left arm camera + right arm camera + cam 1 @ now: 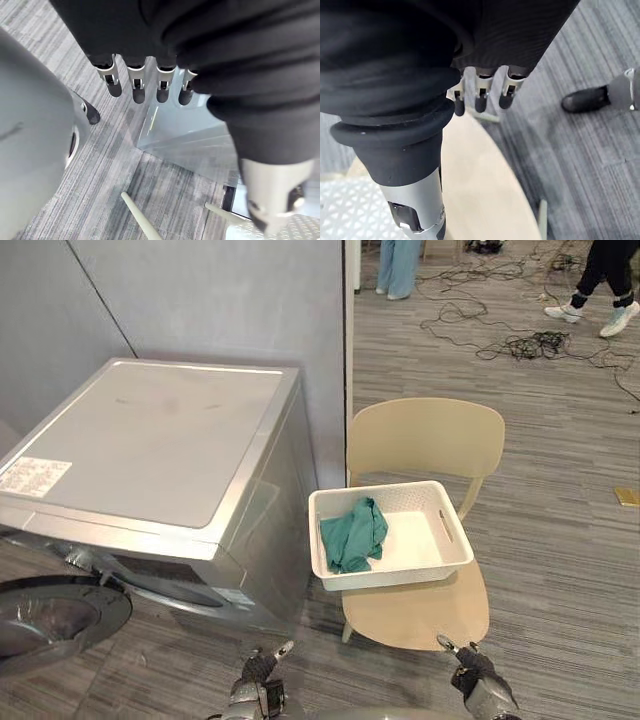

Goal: Pick up the laundry basket with both hands and put the clothes into the washing machine.

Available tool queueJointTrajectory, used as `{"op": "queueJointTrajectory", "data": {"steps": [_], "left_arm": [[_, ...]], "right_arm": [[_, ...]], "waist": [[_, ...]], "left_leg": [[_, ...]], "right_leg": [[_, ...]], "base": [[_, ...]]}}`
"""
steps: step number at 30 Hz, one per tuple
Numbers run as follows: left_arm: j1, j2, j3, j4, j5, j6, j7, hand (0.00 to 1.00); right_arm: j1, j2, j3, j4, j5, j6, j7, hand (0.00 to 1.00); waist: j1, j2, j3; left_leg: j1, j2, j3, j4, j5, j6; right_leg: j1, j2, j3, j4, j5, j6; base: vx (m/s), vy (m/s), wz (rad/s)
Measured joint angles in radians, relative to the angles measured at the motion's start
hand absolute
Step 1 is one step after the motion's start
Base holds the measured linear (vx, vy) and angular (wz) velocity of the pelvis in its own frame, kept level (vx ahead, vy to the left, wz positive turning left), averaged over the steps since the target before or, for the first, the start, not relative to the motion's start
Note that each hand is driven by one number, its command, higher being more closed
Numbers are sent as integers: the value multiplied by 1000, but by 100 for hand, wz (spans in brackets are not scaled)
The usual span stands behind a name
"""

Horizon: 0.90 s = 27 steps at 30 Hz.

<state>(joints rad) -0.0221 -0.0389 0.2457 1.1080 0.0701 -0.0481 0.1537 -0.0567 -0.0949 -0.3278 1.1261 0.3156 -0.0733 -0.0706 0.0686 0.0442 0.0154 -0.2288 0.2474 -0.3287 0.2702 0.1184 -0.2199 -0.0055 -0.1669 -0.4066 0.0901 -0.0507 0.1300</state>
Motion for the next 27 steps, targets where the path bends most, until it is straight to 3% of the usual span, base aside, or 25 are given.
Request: {"op": "queueJointTrajectory", "data": {"steps": [2, 3, 4, 5, 8, 9, 10, 11, 14, 20, 22, 24, 26, 27], "left_arm": [[0, 24, -1, -12, -1, -1, -1, 0], [3, 27, -2, -12, -4, 0, -1, 0], [11, 28, -6, -9, -13, 0, -1, 0], [14, 29, -12, -8, -17, 0, -2, 0], [43, 33, -23, 0, -19, -3, -4, 0], [46, 30, -29, 10, -19, 2, -9, 0], [44, 37, -34, 10, -19, 2, -11, 0], [47, 60, -36, 2, -21, 0, -12, 0], [72, 117, -33, 3, -19, 1, -16, 0], [95, 120, -11, 4, -19, 0, -13, 0], [94, 117, -18, 3, -19, -6, 1, 0], [88, 114, -30, 3, -19, -8, 2, 0], [88, 127, -49, 2, -18, -16, 1, 0], [89, 146, -56, 2, -16, -20, 0, 0]], "right_arm": [[6, 12, 5, 3, 0, 2, 7, 0], [0, 6, 14, 15, 5, 2, 8, 0], [-3, -11, 14, 17, 10, 2, 7, 0], [-2, -17, 15, 14, 15, 1, 8, 0], [16, -30, 44, -25, 39, 1, 9, 0], [15, -32, 61, -47, 46, 0, 8, 0], [11, -25, 75, -54, 51, 0, 8, 0], [-2, -7, 123, -62, 65, 1, 8, 0], [-3, 52, 273, -205, 68, 0, 29, 0], [-20, 33, 311, -480, 60, -43, 25, 0], [-8, 15, 300, -607, 57, -57, 16, 0], [22, -2, 282, -771, 56, -80, 10, 0], [25, 3, 254, -849, 34, -105, 7, 0], [26, 16, 246, -885, 25, -116, 6, 0]], "waist": [[2, -19, 15], [4, -29, 25], [1, -22, 27], [-3, -18, 28], [-2, 3, 11], [-6, 21, 7], [-3, 14, 9], [4, -12, 21], [2, -59, 12], [1, -49, -1], [-1, -46, -1], [-3, -43, 2], [-17, -57, 21], [-37, -81, 39]], "left_leg": [[-13, 12, 79, -5, 26, 7], [-23, -14, 87, 27, -16, -7], [-15, -64, 100, 55, -76, 15], [-12, -75, 129, 54, -88, 36], [72, -72, 248, -144, -118, 80], [88, -72, 254, -216, -155, 66], [88, -89, 250, -223, -152, 68], [85, -112, 249, -225, -148, 76], [106, -135, 260, -237, -140, 86], [122, -139, 276, -244, -138, 82], [117, -139, 260, -237, -142, 87], [118, -139, 243, -229, -150, 94], [144, -145, 233, -215, -158, 104], [160, -158, 213, -195, -171, 105]], "right_leg": [[6, 9, -20, -13, 4, -6], [8, -6, -20, -18, 5, -7], [14, -23, -18, -24, 7, -10], [19, -28, -19, -26, 7, -10], [19, -41, -15, -81, 33, 20], [20, -35, -14, -117, 52, 28], [22, -42, -8, -137, 71, 23], [30, -55, 9, -168, 96, 23], [40, -73, 29, -182, 106, 29], [37, -79, 57, -187, 118, 49], [26, -83, 56, -150, 112, 48], [-72, -115, 79, 65, 48, 32], [-150, -151, 119, 282, 32, 10], [-169, -165, 165, 369, 33, 8]], "base": [[-54, -58, 38], [-64, 78, 9], [-69, 109, 10], [-63, 127, 8], [-120, 190, 15], [-80, 162, 20], [-98, 201, 10], [-84, 158, 4], [-53, 78, -5], [31, -13, -12], [53, -13, 1], [47, 27, -1], [28, 44, 14], [11, 26, 37]]}}
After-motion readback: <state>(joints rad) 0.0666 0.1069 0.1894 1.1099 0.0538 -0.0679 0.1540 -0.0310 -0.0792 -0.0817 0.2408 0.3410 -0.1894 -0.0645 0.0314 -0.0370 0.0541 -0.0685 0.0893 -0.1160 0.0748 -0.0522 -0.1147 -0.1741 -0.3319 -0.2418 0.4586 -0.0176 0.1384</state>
